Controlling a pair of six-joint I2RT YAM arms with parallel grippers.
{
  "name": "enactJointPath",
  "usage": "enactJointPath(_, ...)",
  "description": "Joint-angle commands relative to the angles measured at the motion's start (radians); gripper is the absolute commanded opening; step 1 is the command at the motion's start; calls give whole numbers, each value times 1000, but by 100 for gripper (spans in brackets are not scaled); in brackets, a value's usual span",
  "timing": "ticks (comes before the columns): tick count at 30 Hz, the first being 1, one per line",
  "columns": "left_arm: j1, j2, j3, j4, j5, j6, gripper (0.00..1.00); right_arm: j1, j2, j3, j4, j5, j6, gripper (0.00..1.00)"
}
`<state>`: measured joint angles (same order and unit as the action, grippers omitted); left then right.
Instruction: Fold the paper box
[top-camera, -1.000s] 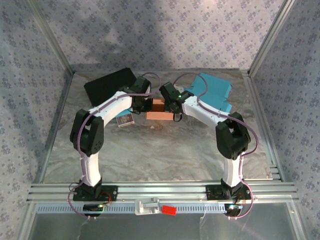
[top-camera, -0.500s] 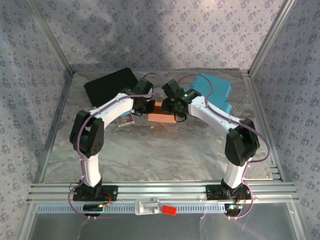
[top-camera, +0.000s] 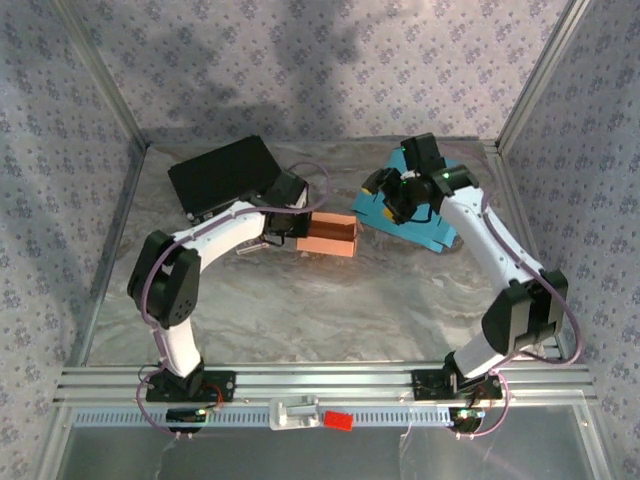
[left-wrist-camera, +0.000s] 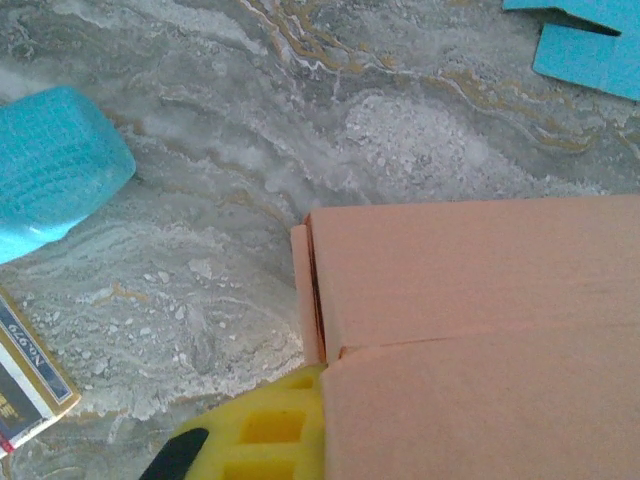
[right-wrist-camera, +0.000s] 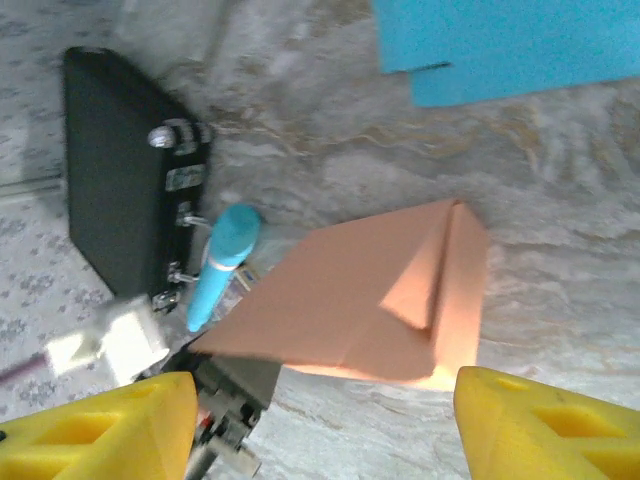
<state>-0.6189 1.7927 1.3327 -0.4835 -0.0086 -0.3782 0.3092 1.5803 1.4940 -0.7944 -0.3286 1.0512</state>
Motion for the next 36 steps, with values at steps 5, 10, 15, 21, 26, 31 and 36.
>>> enactJointPath(5, -53, -98, -160, 101, -66, 13, 2, -34, 145, -43, -57, -259, 3, 70)
enactJointPath(10, -80, -135, -266, 184, -87, -18, 2, 1, 141, -175, 40, -311, 64, 69)
enactJointPath(15, -109, -162, -331, 226, -95, -49, 6, 36, 124, -272, 100, -322, 99, 71)
enactJointPath(21, -131, -206, -414, 228, -86, -117, 16, 74, 131, -328, 162, -323, 106, 71)
enactJointPath(26, -133, -247, -517, 267, -35, -179, 24, 106, 139, -365, 180, -305, 79, 68)
enactJointPath(31, -134, -305, -551, 266, -7, -200, 28, 108, 129, -398, 185, -277, 59, 67)
enactJointPath(36, -134, -388, -519, 152, 25, -221, 32, 104, 124, -374, 147, -258, 26, 67)
